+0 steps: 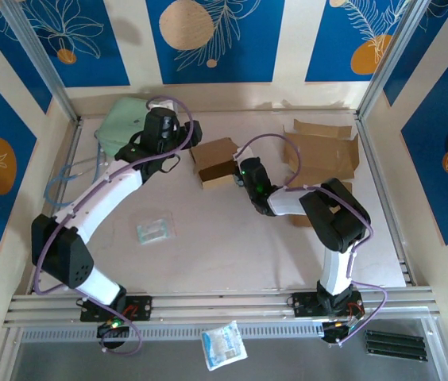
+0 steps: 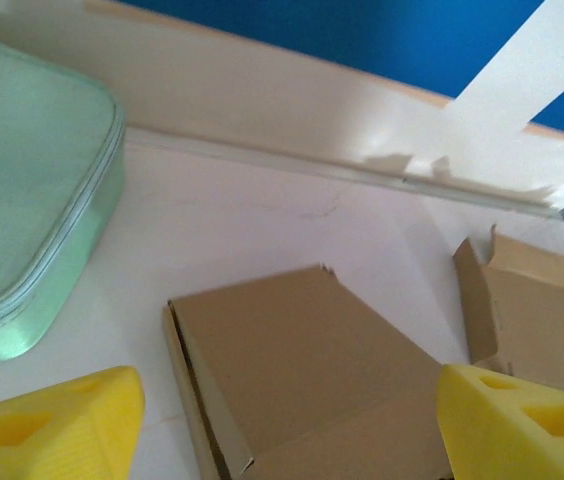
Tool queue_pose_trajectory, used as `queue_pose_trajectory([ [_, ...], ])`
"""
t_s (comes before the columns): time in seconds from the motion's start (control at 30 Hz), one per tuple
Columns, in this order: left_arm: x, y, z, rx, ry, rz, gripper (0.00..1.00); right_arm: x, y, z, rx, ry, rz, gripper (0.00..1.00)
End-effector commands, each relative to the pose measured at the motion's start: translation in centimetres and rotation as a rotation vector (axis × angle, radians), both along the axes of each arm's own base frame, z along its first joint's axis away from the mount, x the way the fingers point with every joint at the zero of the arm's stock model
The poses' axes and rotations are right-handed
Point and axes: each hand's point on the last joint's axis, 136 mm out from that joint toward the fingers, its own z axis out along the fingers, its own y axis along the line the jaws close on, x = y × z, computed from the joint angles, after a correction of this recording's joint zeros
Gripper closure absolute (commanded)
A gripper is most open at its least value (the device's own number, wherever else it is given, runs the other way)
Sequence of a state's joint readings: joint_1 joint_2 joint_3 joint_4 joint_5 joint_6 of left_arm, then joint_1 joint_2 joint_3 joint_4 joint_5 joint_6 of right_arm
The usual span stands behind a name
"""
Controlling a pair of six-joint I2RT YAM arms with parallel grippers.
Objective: Fold the paper box
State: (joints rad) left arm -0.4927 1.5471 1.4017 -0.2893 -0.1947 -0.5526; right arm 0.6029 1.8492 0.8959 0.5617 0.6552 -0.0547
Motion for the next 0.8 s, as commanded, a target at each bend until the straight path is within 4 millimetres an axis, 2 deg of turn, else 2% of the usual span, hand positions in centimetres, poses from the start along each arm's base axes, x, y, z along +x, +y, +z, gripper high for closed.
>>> queue_pose_trajectory([
  [0.0, -0.4, 0.3, -2.3, 0.030, 0.082, -0.010, 0.23, -1.3, 0.4, 3.3, 0.038, -0.030, 0.032, 0.56],
  [0.17, -0.5, 0.4, -3.9, 0.027, 0.141, -0.014, 0.23, -4.6, 0.2, 5.1, 0.068, -0.018, 0.080, 0.37],
  [0.23, -0.5, 0.3, -4.6, 0.005, 0.176, -0.015, 0.22, -6.4, 0.4, 6.8, 0.112, -0.006, 0.117, 0.31],
  [0.33, -0.1, 0.2, -5.8, -0.040, 0.222, -0.015, 0.22, -8.7, 0.4, 10.5, 0.279, 0.057, 0.184, 0.29],
  [0.37, 0.1, 0.2, -6.1, -0.053, 0.233, -0.011, 0.22, -8.8, 0.1, 11.5, 0.345, 0.100, 0.183, 0.30],
  [0.47, 1.1, 0.4, -7.8, -0.093, 0.273, -0.005, 0.22, -7.4, -0.5, 14.7, 0.529, 0.317, 0.176, 0.35],
  [0.57, 1.9, 0.5, -9.1, -0.110, 0.306, -0.005, 0.22, -4.9, 0.3, 16.3, 0.519, 0.449, 0.183, 0.35],
  [0.67, 2.5, -0.2, -10.2, -0.154, 0.340, -0.034, 0.22, -1.2, 0.2, 16.1, 0.470, 0.511, 0.140, 0.33],
  [0.77, 3.1, -0.9, -11.1, -0.173, 0.359, -0.058, 0.23, 2.1, 0.4, 14.7, 0.401, 0.564, 0.137, 0.33],
])
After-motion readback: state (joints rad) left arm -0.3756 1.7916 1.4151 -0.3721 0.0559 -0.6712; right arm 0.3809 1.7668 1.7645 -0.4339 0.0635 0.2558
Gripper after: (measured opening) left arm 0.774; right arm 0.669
